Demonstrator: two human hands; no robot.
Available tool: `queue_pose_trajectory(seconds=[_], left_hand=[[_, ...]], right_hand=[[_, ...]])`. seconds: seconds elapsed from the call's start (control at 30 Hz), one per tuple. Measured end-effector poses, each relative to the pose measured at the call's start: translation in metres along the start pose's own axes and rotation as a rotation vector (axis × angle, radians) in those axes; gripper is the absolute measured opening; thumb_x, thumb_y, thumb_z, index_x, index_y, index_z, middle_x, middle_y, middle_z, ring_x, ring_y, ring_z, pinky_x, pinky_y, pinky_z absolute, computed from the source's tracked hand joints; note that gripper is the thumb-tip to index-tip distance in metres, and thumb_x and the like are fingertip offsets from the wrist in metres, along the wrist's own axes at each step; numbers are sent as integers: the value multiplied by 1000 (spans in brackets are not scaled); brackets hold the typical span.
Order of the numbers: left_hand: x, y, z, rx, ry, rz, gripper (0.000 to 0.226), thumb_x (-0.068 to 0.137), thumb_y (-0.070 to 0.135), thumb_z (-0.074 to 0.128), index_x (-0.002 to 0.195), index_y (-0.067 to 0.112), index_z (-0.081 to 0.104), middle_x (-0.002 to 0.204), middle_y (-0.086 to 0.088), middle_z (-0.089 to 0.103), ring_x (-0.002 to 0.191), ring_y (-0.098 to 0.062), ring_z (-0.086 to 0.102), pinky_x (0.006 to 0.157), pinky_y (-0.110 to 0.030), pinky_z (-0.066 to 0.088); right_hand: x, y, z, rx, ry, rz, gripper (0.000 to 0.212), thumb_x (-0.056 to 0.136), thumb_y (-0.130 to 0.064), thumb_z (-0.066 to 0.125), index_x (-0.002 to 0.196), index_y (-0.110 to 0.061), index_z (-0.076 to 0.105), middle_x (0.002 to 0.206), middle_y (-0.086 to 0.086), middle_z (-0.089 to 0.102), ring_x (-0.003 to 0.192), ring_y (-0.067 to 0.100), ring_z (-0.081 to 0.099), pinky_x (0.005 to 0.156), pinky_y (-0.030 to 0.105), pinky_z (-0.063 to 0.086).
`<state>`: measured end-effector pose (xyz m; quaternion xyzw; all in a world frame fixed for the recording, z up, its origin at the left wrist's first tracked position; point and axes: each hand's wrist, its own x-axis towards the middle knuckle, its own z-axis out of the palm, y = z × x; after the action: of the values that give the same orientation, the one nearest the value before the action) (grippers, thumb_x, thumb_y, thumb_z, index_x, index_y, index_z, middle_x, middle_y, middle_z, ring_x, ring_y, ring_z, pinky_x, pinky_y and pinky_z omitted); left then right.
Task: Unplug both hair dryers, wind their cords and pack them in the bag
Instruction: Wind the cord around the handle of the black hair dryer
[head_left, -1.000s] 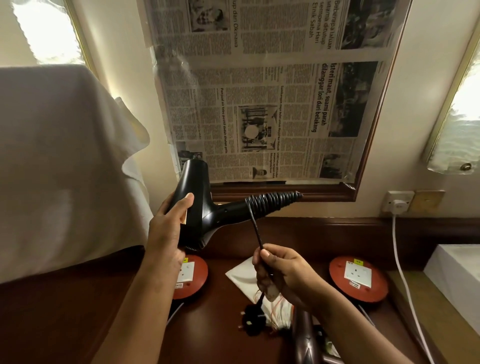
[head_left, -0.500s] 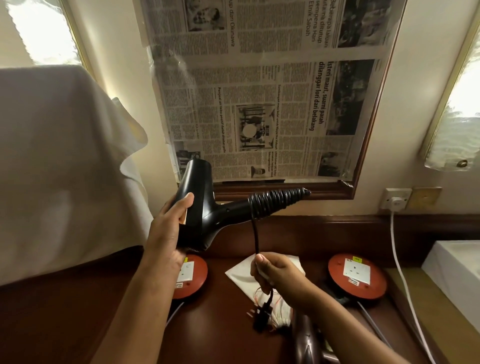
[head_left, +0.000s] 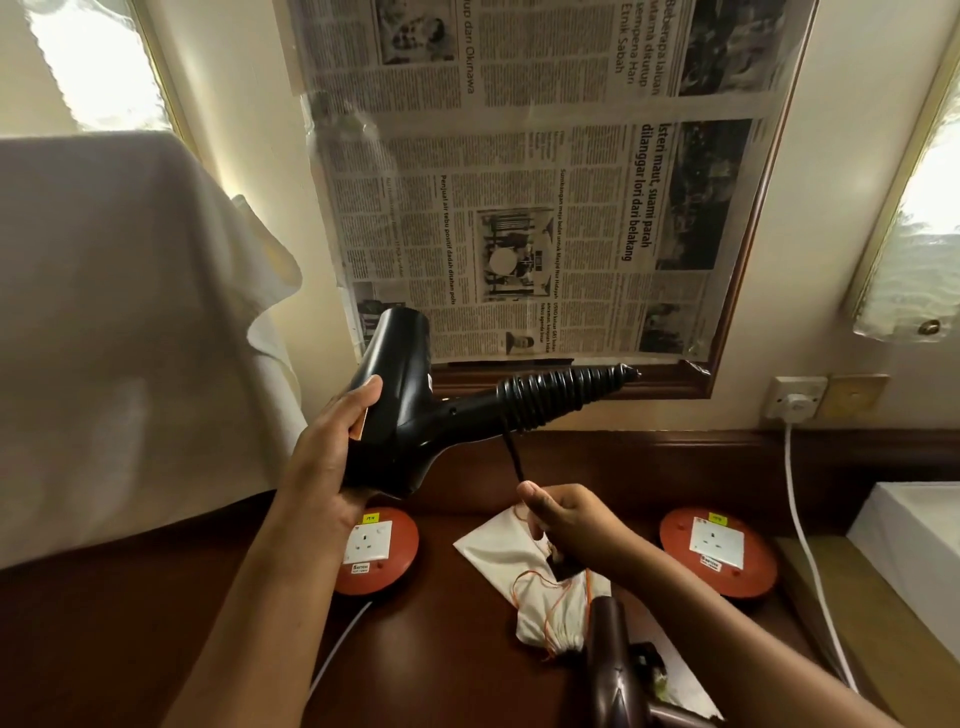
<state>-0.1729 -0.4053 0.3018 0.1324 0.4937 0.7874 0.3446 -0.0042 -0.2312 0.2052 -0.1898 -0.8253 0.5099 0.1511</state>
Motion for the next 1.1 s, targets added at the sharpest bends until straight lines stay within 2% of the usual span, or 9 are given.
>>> queue_pose_trajectory(seconds=[0.1, 0.23, 0.33, 0.4, 0.5, 0.67, 0.8, 0.97, 1.1], left_hand=[[0, 2, -1, 29, -11, 6, 83, 49, 42, 84, 126, 19, 61, 119, -13, 66, 95, -30, 66, 69, -40, 56], [-2, 5, -2, 46, -9, 3, 78, 53, 38, 84, 125, 17, 62, 111, -12, 68, 92, -29, 68, 70, -40, 56], [-8, 7, -2, 76, -60, 27, 68, 61, 31, 79, 125, 15, 62, 103, -12, 70, 79, -25, 71, 59, -34, 56], [-14, 8, -1, 130, -112, 59, 54, 70, 25, 73, 123, 17, 63, 102, -14, 70, 74, -25, 72, 52, -32, 56], [-17, 5, 1, 203, -176, 66, 51, 72, 23, 74, 121, 23, 64, 110, -19, 68, 79, -26, 72, 54, -31, 57], [-18, -1, 8, 411, -135, 94, 47, 68, 30, 80, 111, 40, 63, 117, -10, 63, 99, -28, 67, 66, -30, 57], [-12, -10, 11, 632, -58, 179, 54, 83, 29, 69, 133, 34, 51, 121, -6, 56, 101, -25, 61, 60, -21, 54], [-6, -23, 7, 656, 30, 229, 58, 85, 31, 69, 138, 33, 45, 122, -3, 54, 106, -26, 59, 74, -34, 57], [-1, -36, 7, 699, 114, 285, 60, 86, 36, 67, 140, 31, 42, 125, -1, 54, 111, -25, 56, 91, -45, 53]], right_hand=[[-1, -8, -5, 10, -87, -6, 43, 89, -53, 54, 71, -15, 58, 62, 8, 37, 52, 20, 39, 50, 28, 38], [8, -10, -18, -156, -23, 55, 29, 90, -3, 47, 69, -16, 61, 66, 0, 52, 58, 15, 49, 60, 34, 42], [11, -23, -36, -383, -24, 43, 26, 96, -11, 49, 76, -21, 63, 72, -10, 59, 59, 0, 55, 60, 16, 40], [13, -37, -59, -410, -63, 77, 16, 95, -10, 51, 86, -12, 64, 85, 8, 70, 71, -2, 64, 64, 6, 43], [32, -50, -84, -622, -52, -29, 19, 94, -14, 55, 100, -2, 69, 116, 19, 57, 105, 17, 56, 94, 25, 44], [43, -87, -101, -1014, -64, -276, 27, 95, -25, 53, 109, -8, 67, 129, 7, 51, 119, 21, 45, 97, 26, 33], [41, -97, -101, -1353, -40, -395, 31, 96, -39, 45, 113, -21, 64, 131, -4, 56, 140, 17, 27, 113, 37, 14], [32, -108, -92, -1452, 24, -469, 35, 98, -44, 38, 109, -21, 62, 102, -3, 68, 103, 15, 60, 110, 33, 23], [22, -116, -79, -1439, 54, -480, 37, 97, -47, 42, 103, -19, 64, 99, 2, 68, 93, 22, 64, 77, 29, 40]])
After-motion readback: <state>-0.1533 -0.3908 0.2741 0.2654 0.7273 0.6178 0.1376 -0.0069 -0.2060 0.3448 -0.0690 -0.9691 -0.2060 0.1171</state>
